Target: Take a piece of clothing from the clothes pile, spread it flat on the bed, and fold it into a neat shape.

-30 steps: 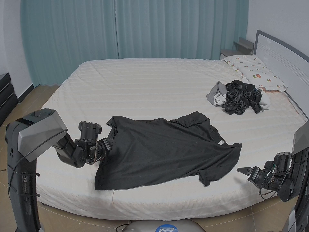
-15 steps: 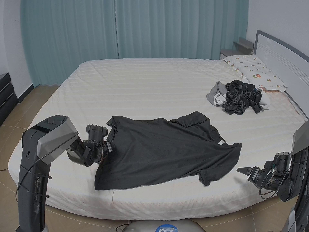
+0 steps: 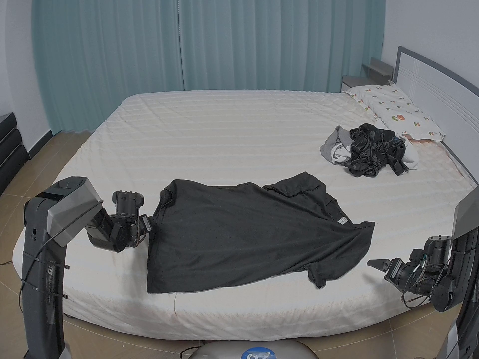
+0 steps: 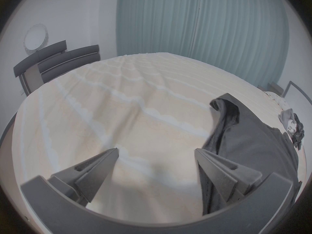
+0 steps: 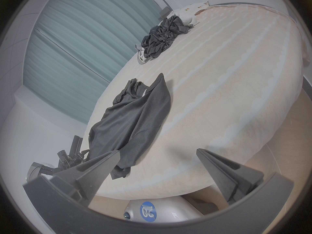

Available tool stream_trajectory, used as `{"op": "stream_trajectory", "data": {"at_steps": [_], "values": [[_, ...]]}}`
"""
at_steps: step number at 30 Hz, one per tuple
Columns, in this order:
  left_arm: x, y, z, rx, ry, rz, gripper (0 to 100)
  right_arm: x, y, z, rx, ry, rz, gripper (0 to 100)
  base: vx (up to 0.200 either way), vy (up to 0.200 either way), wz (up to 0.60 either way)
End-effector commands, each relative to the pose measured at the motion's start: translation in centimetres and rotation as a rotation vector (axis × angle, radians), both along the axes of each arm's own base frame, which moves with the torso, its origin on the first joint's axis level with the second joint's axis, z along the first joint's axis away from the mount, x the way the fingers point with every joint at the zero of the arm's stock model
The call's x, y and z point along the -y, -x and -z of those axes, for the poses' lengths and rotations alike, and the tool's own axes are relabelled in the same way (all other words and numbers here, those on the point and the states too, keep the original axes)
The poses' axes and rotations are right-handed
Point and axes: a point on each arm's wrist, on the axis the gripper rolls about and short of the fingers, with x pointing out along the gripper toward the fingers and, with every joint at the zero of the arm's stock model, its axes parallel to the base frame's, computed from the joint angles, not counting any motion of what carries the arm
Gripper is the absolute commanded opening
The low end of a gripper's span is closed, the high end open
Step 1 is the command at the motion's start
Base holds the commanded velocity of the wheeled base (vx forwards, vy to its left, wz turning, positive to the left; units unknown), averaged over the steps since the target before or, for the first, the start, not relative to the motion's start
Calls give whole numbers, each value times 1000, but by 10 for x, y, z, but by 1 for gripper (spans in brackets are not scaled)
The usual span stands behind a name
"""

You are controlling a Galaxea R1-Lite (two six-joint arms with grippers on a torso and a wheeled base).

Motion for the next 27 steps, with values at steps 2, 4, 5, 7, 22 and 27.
{"op": "stream_trajectory", "data": {"at_steps": [2, 4, 5, 7, 22, 27], "values": [[-10, 2, -11, 21, 14, -27, 100, 0, 0, -1, 11, 1, 0, 100, 0, 0, 0], [-13, 3, -18, 34, 29, -38, 100, 0, 0, -2, 13, 1, 0, 100, 0, 0, 0], [-15, 4, -21, 41, 36, -44, 100, 0, 0, -2, 13, 1, 0, 100, 0, 0, 0], [-20, 7, -31, 61, 59, -56, 100, 0, 0, -3, 17, 0, 1, 100, 0, 0, 0], [-5, 112, -69, -34, 469, 64, 100, -8, 0, -3, 15, -6, -31, 100, 0, 0, 0], [13, 149, -65, -80, 516, 139, 100, -10, -1, -1, 10, -9, -38, 100, 0, 0, 0]]}}
